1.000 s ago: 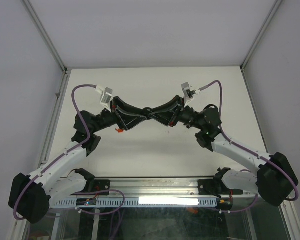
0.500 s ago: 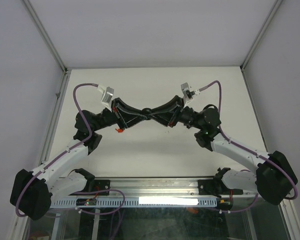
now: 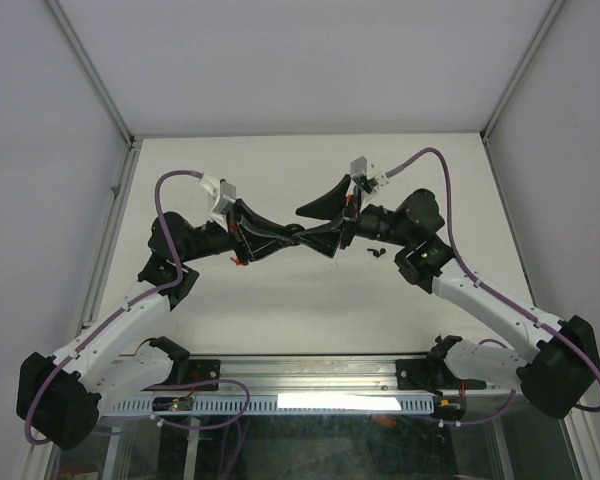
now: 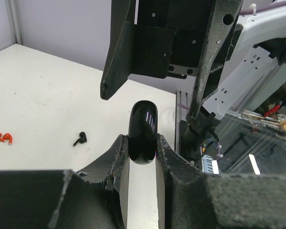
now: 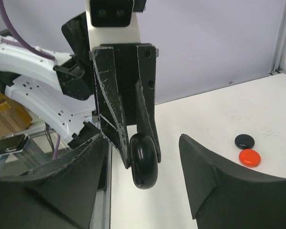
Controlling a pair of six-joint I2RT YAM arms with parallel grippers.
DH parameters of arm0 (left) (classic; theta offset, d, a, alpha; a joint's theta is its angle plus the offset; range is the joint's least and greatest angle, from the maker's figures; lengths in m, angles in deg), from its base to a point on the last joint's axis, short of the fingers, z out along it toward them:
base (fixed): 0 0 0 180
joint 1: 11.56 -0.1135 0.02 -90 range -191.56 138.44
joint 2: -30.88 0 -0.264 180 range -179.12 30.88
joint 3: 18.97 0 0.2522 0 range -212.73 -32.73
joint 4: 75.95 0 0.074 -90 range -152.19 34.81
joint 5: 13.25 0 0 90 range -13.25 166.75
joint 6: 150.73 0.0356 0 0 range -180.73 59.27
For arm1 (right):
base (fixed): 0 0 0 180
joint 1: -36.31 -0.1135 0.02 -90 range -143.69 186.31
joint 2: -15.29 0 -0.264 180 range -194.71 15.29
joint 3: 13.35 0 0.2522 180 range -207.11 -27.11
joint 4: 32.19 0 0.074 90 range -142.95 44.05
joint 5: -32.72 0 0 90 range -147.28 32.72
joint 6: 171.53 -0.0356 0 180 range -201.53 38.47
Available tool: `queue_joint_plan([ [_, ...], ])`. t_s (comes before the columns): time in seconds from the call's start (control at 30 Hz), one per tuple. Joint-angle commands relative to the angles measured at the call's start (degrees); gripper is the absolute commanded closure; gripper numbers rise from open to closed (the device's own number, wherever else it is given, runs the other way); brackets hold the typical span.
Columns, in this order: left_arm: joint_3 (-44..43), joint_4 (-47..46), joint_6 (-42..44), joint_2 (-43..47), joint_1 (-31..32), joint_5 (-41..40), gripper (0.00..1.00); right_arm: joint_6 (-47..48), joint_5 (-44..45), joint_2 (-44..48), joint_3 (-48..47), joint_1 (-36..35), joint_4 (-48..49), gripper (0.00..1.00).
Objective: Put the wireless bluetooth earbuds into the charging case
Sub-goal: Open the charging case.
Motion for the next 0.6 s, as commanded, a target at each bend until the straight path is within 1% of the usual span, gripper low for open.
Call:
queue_joint_plan([
  [0.0,-3.87,3.32,6.04,0.65,-0.30,3.17,1.00,5.87,-3.58,0.39,-3.23,-0.31,-5.21,0.33],
  [0.13,-4.31,2.33,4.74,0.04,-0.30,4.80,1.00,7.49,-3.78,-0.36,-3.36,-0.31,-6.93,0.32],
  [0.33,-4.87,1.40,3.54,-0.34,-0.32,8.39,1.00,10.41,-1.45,-0.54,-3.59,-0.19,-9.45,0.31],
  [0.47,-4.71,1.27,3.65,-0.63,-0.30,11.50,1.00,10.42,-0.36,-0.14,-3.21,0.52,-9.48,0.31],
  [0.57,-5.20,5.12,6.51,-0.56,-0.30,13.70,1.00,9.85,-1.03,0.55,-3.32,1.17,-9.51,0.31],
])
